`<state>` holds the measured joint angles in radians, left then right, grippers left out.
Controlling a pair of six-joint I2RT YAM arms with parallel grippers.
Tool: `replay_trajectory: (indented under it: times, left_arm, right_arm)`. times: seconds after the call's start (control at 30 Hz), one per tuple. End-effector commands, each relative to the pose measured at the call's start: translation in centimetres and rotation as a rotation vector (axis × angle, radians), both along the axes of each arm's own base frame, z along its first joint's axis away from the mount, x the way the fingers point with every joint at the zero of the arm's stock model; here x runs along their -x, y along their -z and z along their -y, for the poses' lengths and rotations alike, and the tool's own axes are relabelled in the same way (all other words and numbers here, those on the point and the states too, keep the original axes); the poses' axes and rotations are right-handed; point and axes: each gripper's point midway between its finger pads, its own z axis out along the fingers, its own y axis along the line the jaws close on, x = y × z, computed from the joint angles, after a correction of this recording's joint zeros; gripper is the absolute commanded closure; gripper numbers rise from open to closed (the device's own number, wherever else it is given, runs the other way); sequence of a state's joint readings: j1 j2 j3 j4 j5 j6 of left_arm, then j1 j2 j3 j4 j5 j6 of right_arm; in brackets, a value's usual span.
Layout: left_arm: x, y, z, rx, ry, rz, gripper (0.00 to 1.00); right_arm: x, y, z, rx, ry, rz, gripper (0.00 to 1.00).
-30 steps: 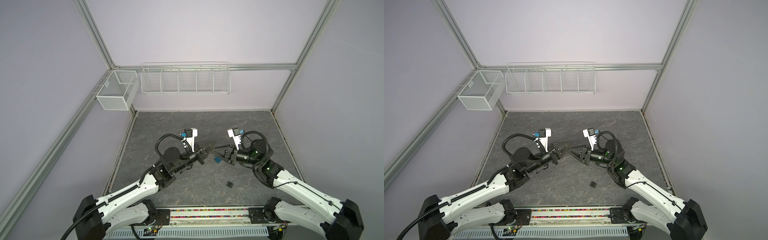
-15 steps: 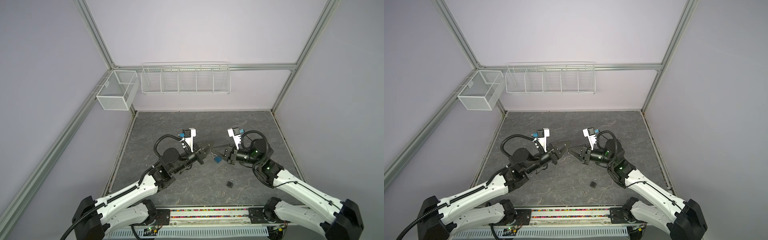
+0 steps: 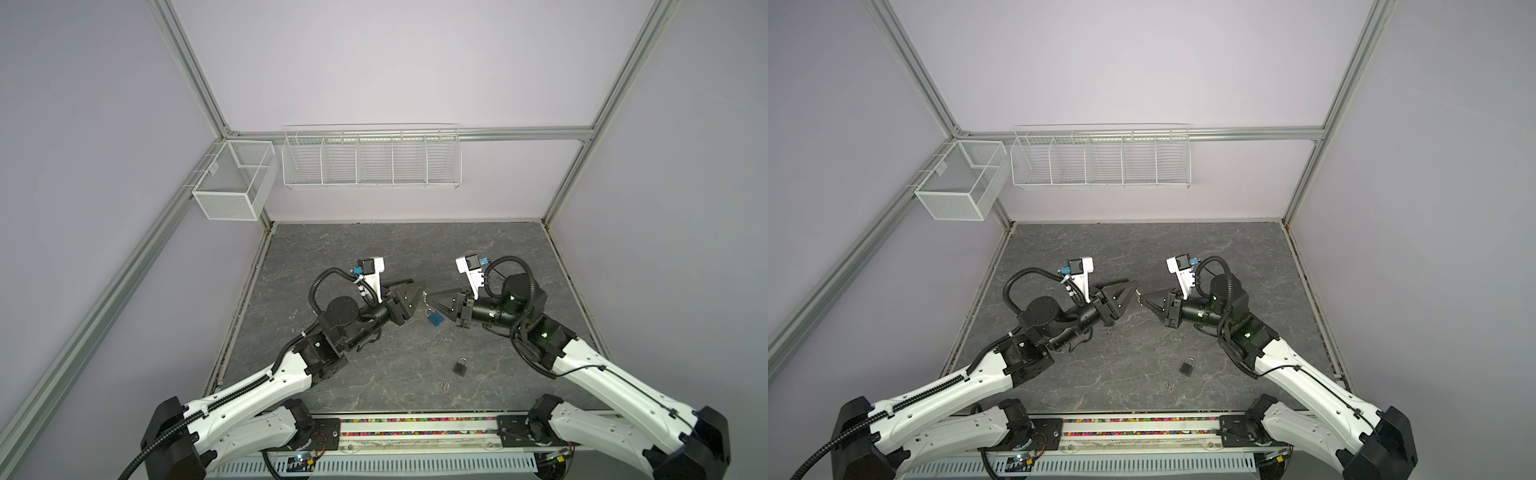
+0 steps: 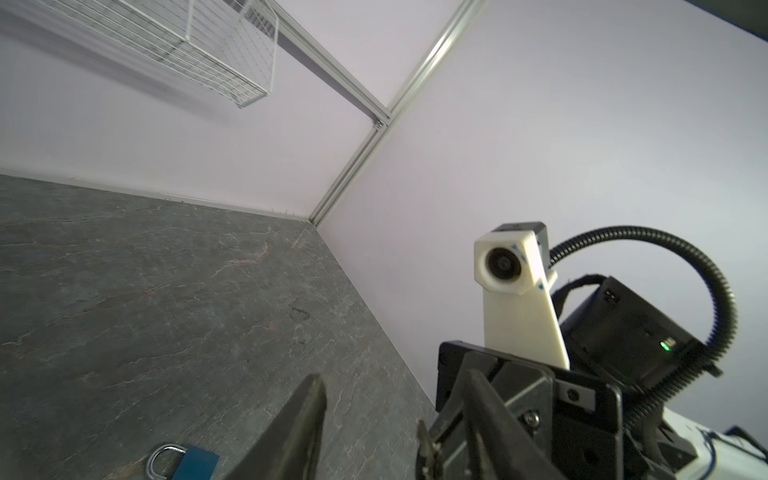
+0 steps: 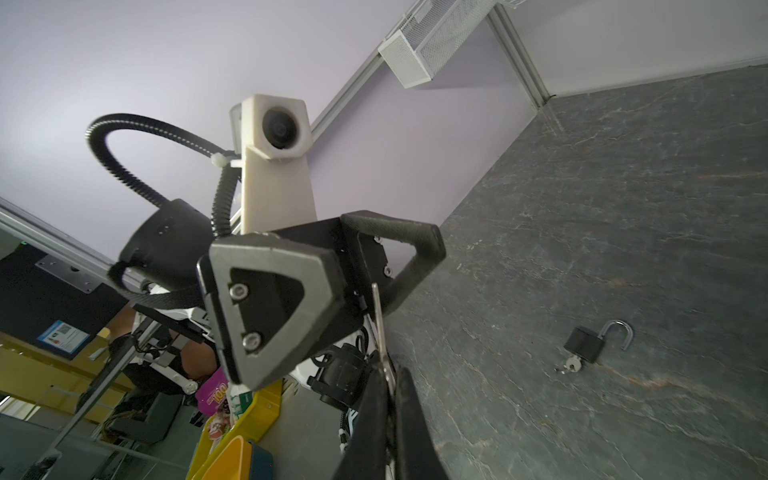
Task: Unlock with the key
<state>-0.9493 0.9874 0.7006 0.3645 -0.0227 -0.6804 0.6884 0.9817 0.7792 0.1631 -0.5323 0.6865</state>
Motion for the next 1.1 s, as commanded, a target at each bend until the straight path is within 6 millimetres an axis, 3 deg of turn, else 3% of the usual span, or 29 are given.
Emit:
replay_trajectory:
  times: [0.0,0.1,0.23,0.4,0.6,0.8,1.07]
  left_arm:
    - [-1.6,1.4,-2.4,0.011,-0.156,-0.136,0.45]
    - [-2.1,3.6,-2.9,-0.02,-0.205,-0.268,0.44]
    - [-2.0,8.4,-2.5,-0.115,-0.233,-0.494,0.43]
    - [-0.9,13.4,-0.4,-0.131,-0.187,-0.657,0.43]
    - [0.5,19.1,1.7,-0.253,-0.177,-0.817,0.41]
    - [1.1,22.7,4.5,-0.324,-0.137,-0.898,0.4]
    - [0.0,25.0,8.6,-0.366,-0.109,-0.912,0.4]
  right_arm:
    - [-0.8,0.9,1.7,0.107,0.082,0.01,0.94]
    - [-1.4,2.2,3.1,0.181,0.119,-0.025,0.94]
    - [-1.9,4.7,5.0,0.275,0.16,-0.097,0.94]
    - [-3.0,8.8,8.3,0.388,0.267,-0.214,0.94]
    - [-3.5,13.0,10.5,0.44,0.331,-0.337,0.94]
    - [-3.6,16.1,12.2,0.482,0.398,-0.408,0.94]
    - [-3.9,18.2,12.6,0.492,0.379,-0.494,0.94]
